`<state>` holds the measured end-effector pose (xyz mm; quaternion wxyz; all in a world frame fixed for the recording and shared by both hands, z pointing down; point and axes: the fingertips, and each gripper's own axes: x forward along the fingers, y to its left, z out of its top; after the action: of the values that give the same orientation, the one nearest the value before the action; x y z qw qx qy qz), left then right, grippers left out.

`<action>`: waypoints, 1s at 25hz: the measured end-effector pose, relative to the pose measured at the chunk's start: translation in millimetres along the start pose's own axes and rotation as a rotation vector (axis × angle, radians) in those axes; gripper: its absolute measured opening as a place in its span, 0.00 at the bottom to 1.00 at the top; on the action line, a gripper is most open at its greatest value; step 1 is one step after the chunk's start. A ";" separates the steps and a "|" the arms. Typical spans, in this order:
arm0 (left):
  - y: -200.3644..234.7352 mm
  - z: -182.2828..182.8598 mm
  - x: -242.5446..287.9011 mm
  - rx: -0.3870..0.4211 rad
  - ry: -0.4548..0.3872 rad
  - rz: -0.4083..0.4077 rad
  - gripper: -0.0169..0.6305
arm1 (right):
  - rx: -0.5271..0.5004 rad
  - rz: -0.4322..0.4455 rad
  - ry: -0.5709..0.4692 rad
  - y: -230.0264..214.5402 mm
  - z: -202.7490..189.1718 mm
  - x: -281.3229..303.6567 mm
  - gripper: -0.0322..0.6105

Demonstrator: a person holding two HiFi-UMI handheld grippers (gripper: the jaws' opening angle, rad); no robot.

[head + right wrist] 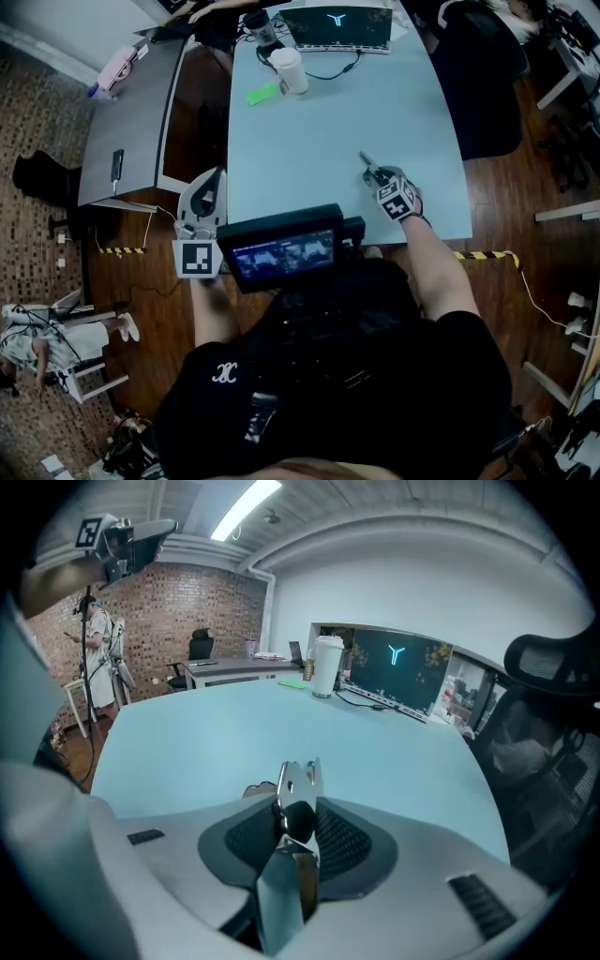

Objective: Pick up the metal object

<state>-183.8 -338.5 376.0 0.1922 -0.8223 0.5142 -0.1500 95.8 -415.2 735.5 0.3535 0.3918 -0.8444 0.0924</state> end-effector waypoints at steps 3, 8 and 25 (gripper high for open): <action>0.0 1.1 2.5 0.009 -0.015 -0.005 0.05 | 0.049 -0.008 -0.037 -6.6 6.0 -8.1 0.17; -4.6 -0.8 12.1 0.014 -0.020 -0.024 0.05 | 0.132 -0.043 -0.165 -26.8 23.7 -30.7 0.16; -51.3 22.1 55.6 -0.006 -0.041 -0.047 0.05 | 0.023 -0.295 -0.925 -82.8 182.0 -317.9 0.16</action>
<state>-109.9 -364.8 383.3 0.1966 -0.8378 0.4909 -0.1360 201.3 -360.4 379.4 -0.0542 0.5112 -0.8473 -0.1334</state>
